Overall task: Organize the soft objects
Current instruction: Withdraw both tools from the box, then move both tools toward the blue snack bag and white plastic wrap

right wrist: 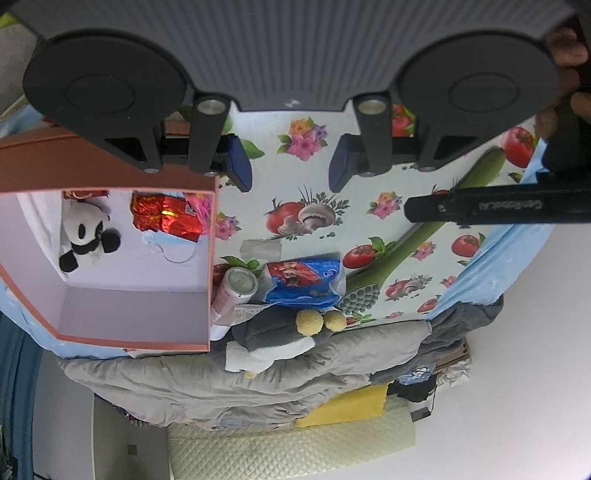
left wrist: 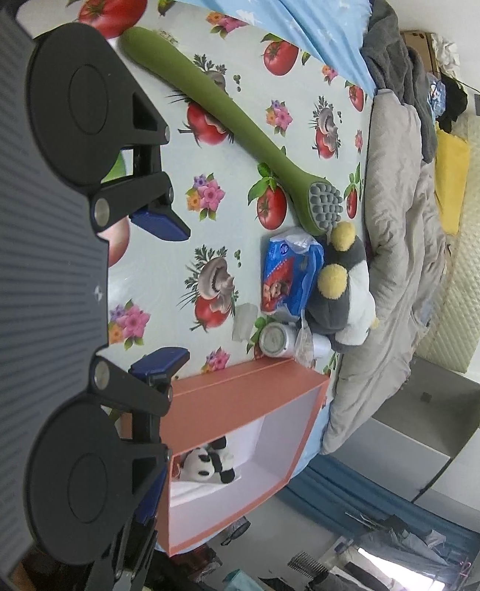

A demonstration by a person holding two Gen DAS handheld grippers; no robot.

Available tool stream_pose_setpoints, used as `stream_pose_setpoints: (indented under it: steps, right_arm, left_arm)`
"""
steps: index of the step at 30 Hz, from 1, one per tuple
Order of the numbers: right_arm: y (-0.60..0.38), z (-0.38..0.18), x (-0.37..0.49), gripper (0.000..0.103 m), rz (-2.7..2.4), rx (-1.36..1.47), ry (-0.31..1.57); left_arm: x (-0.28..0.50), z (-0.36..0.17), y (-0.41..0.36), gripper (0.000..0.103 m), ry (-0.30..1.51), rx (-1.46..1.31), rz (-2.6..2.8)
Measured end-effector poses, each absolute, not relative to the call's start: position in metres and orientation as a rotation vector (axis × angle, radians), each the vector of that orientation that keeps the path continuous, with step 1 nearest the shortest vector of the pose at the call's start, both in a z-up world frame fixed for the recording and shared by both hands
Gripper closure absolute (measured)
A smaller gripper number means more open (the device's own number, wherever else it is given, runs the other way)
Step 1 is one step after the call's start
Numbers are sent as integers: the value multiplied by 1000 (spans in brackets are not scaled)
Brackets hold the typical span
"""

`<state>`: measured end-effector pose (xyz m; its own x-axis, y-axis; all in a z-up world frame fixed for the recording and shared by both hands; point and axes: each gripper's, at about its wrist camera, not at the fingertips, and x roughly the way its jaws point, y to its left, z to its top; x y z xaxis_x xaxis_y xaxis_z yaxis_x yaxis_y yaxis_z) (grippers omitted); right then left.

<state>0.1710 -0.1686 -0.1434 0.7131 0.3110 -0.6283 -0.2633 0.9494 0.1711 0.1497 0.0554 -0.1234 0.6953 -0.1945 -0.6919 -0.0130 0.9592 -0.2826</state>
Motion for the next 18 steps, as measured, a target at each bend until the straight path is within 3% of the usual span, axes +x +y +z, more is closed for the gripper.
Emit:
stream_pose_setpoints:
  steps: [18]
  right_arm:
    - [-141, -172, 239, 54, 366, 56, 779]
  left_arm:
    - [223, -149, 73, 34, 849, -293, -76]
